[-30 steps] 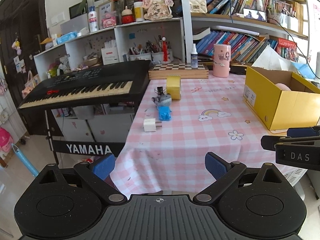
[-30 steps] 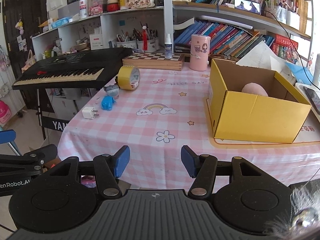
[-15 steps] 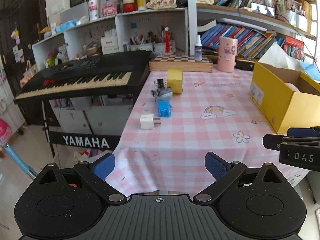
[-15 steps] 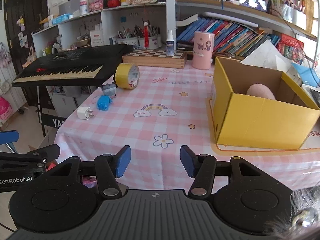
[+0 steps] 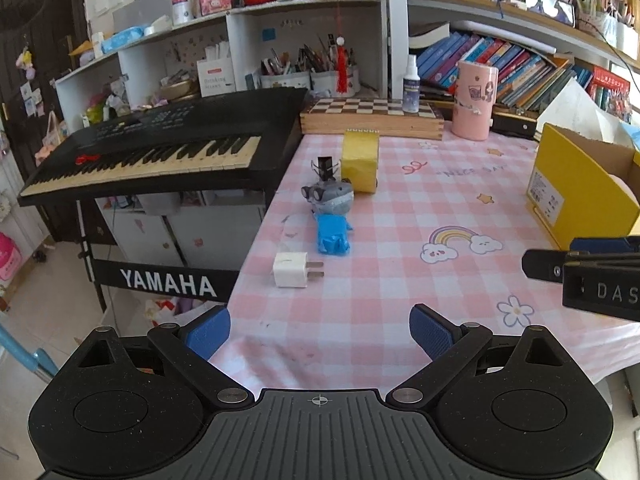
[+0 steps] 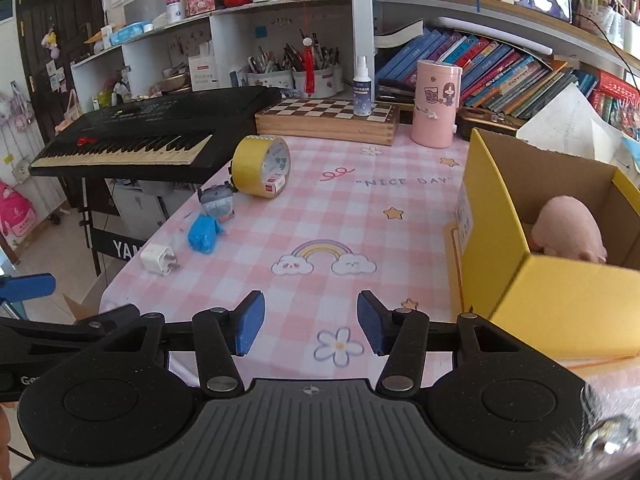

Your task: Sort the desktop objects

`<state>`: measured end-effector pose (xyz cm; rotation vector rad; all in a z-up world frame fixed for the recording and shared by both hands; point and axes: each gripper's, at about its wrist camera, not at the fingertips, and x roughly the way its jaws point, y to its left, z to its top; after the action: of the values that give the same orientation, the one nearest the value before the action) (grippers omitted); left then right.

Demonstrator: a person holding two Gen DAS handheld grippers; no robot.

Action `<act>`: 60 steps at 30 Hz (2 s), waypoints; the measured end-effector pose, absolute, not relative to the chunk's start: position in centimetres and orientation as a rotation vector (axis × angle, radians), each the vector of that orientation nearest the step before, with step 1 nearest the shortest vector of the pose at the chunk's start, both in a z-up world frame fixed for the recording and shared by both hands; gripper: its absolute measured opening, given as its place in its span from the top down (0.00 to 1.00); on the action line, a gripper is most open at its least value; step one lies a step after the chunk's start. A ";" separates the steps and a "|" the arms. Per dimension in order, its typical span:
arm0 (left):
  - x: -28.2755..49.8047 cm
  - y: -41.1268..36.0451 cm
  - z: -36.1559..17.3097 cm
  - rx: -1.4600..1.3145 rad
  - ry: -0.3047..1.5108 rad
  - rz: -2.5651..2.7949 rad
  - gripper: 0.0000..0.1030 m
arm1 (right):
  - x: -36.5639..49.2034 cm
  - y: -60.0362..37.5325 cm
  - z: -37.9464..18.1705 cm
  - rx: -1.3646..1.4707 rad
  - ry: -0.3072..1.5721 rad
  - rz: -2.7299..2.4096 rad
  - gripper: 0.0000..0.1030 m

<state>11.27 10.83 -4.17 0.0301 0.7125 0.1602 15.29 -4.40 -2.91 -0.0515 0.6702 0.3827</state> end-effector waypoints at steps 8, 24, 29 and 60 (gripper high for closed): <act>14.0 10.9 -4.3 0.028 0.704 0.161 0.06 | 18.0 -4.3 -3.1 -0.049 0.674 0.392 0.52; 19.3 12.9 -6.3 0.029 0.760 0.227 0.32 | 22.4 -2.4 -3.3 -0.070 0.696 0.490 0.52; 20.9 13.3 -7.9 0.064 0.807 0.222 0.36 | 23.1 -1.9 -3.6 -0.069 0.702 0.519 0.52; 16.1 18.7 -3.9 -0.172 0.783 0.321 0.59 | 27.6 10.2 -8.6 -0.300 0.705 0.820 0.52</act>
<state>16.08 18.67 -3.95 -0.1718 0.7828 0.3212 27.64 10.19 -8.62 -0.2998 0.7048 0.8195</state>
